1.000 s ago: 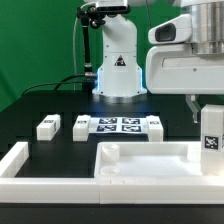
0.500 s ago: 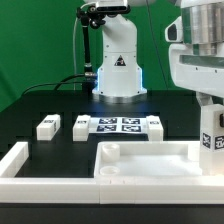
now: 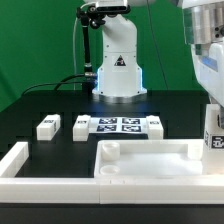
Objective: Assemble desk
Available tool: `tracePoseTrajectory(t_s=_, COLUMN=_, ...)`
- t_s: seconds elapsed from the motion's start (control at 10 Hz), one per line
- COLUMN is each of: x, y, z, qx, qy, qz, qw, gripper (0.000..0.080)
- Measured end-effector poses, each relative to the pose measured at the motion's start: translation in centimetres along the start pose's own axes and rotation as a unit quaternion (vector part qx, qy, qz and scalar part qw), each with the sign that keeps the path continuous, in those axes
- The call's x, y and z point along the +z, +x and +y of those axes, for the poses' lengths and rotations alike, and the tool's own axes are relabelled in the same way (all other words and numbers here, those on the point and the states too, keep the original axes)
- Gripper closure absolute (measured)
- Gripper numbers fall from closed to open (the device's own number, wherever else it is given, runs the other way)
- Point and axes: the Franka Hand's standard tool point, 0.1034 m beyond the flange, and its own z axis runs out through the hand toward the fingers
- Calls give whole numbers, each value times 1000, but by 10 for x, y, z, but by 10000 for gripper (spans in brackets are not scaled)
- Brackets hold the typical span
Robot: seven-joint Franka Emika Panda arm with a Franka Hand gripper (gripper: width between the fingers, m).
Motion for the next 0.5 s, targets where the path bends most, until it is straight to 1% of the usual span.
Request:
tracePoseTrajectory(t_s=0.2, x=0, y=1, z=-1, qx=39, qy=3, qz=-2, qw=999, gripper=511)
tracePoseTrajectory(t_s=0.5, x=0, y=2, z=-1, qx=73, qy=2, qz=-3, qw=997, gripper=511)
